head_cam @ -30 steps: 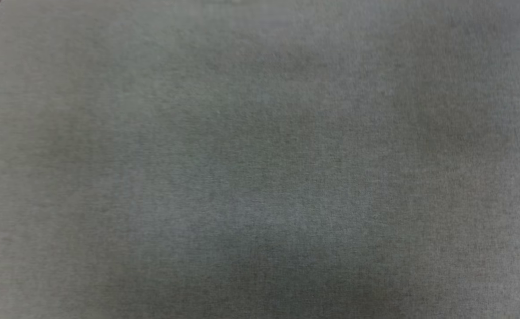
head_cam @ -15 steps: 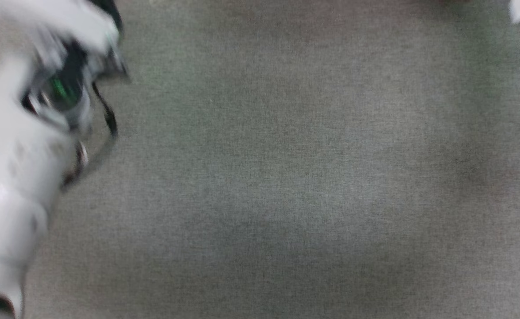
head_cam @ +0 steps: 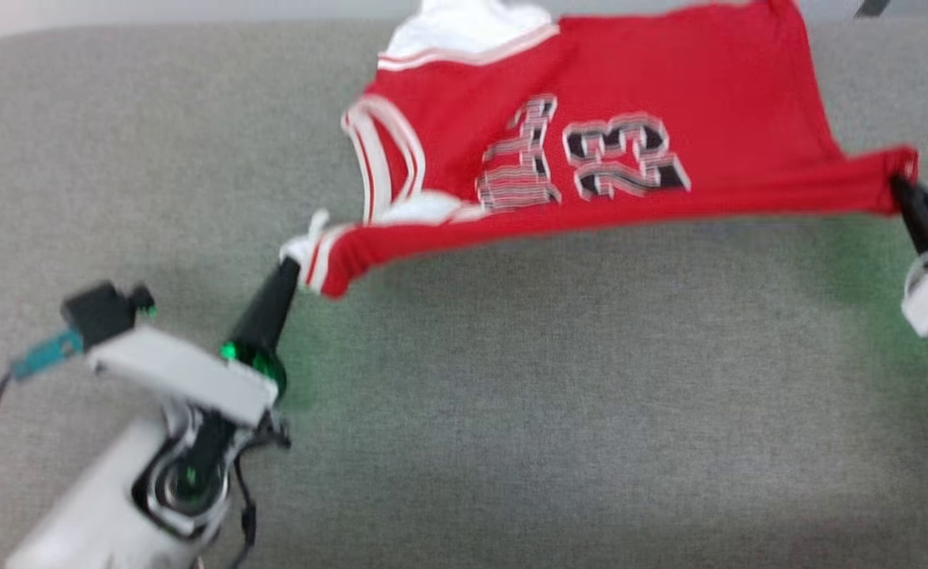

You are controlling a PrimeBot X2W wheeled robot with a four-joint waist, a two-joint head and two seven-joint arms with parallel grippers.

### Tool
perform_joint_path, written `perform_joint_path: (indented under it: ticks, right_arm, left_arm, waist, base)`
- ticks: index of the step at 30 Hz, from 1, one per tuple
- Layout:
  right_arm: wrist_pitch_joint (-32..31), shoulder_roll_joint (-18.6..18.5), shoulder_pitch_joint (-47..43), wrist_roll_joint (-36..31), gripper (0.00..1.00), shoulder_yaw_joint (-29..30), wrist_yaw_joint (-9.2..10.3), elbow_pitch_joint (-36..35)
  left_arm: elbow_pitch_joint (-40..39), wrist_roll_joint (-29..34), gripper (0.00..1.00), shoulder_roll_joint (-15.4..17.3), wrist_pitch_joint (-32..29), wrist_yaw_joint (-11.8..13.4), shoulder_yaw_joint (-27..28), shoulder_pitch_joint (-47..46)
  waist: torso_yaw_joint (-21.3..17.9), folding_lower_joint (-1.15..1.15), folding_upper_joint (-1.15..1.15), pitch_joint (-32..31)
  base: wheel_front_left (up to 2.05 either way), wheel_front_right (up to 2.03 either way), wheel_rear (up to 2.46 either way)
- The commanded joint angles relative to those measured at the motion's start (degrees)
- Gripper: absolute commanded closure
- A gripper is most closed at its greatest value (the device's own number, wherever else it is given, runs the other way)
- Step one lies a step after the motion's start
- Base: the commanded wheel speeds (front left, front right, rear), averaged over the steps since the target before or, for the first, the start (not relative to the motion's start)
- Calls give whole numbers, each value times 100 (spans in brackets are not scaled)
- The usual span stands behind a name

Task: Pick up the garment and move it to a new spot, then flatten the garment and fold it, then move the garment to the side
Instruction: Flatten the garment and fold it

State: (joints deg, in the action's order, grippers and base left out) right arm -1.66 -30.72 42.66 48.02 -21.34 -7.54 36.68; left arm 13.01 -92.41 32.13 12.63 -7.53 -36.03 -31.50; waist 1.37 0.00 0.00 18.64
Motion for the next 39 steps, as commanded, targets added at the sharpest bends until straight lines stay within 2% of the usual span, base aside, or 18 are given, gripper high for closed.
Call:
perform_joint_path:
  ticks: [1,7,12,18,22,26,30,33,39]
  right_arm:
    - [-60,-146,-349,97,100,96,10,-247]
    - [-375,-315,-1592,246,100,572,10,-1239]
    - [-737,-303,-2626,43,100,1196,11,-2092]
    - [-1328,73,-3529,-328,100,2179,11,-3182]
    - [-1750,509,-3519,-641,100,2514,10,-3645]
    - [-2050,815,-3239,-877,100,2703,9,-3753]
    - [-2242,893,-2897,-1072,100,2798,9,-3636]
    - [-2367,919,-2627,-1192,100,2866,9,-3399]
    - [-2325,922,-2149,-1488,100,2924,9,-2758]
  left_arm:
    - [-148,77,100,87,85,12,41,311]
    - [-657,371,100,268,216,12,138,1273]
    - [-1091,600,100,320,260,13,461,1960]
    - [-1424,1088,100,279,264,28,787,2351]
    - [-1376,1261,100,227,221,51,771,2076]
    - [-1112,1363,100,129,68,39,718,1581]
    - [-608,1337,100,-33,-228,18,619,935]
    - [-155,1371,100,-182,-386,14,520,483]
    - [909,1903,100,-502,-268,7,140,-204]
  waist:
    - [-6,0,0,-271]
    - [-55,0,0,-479]
    - [-50,0,0,-527]
    - [-17,0,0,-449]
    - [-13,0,0,-353]
    - [28,0,0,-202]
    - [97,0,0,-39]
    - [135,0,0,57]
    - [194,0,0,242]
  base:
    - [0,0,0]
    - [0,0,0]
    - [0,0,0]
    - [0,0,0]
    - [0,0,0]
    - [0,0,0]
    - [0,0,0]
    - [0,0,0]
    - [0,0,0]
